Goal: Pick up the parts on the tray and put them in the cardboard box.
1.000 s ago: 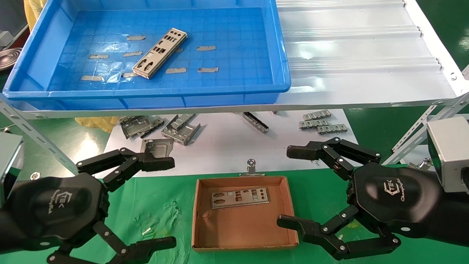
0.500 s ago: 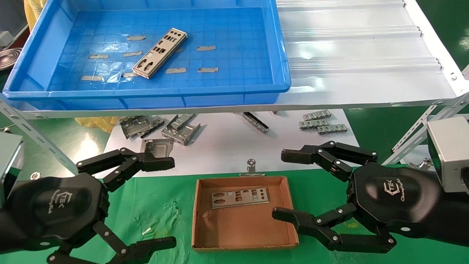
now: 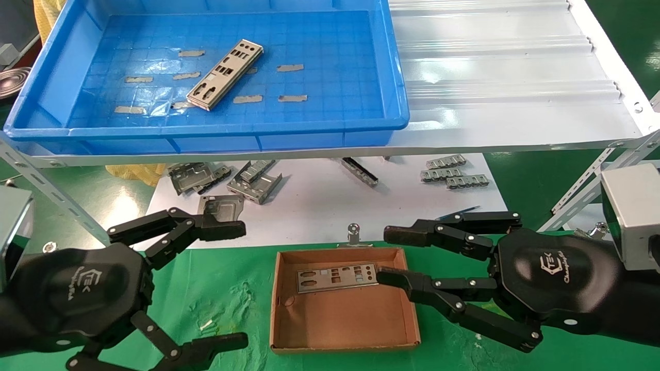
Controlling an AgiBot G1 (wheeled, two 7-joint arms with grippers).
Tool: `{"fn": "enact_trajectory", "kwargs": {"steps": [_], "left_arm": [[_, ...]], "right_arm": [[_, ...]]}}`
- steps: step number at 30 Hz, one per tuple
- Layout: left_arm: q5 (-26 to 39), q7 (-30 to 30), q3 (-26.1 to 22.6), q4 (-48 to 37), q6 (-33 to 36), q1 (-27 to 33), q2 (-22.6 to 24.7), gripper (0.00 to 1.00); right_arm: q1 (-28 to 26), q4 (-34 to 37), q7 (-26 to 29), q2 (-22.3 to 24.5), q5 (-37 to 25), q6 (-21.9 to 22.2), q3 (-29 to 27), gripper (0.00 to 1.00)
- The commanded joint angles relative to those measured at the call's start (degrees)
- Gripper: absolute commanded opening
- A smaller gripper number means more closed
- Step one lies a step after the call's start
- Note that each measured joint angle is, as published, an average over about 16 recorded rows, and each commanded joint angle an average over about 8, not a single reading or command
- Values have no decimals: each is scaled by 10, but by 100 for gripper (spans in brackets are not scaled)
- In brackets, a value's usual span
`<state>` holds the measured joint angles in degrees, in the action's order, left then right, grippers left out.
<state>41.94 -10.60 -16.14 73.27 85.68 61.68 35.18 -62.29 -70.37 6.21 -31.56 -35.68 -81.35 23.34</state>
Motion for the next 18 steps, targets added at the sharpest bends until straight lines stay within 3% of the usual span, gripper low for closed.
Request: {"fn": "enact_trajectory", "kwargs": {"steps": [1,10,14,18], "left_arm": [[0,0,0,0,0,0,0,100],[10,1,0,0,-8,17,3,100],[46,1,-7,-20,-32,72,23,100],[110,2,-31,-89,-62,165,69,100]], "right_arm": [[0,0,0,0,0,0,0,0],[0,0,0,0,0,0,0,0],[0,0,0,0,0,0,0,0],[0,0,0,0,0,0,0,0]]}}
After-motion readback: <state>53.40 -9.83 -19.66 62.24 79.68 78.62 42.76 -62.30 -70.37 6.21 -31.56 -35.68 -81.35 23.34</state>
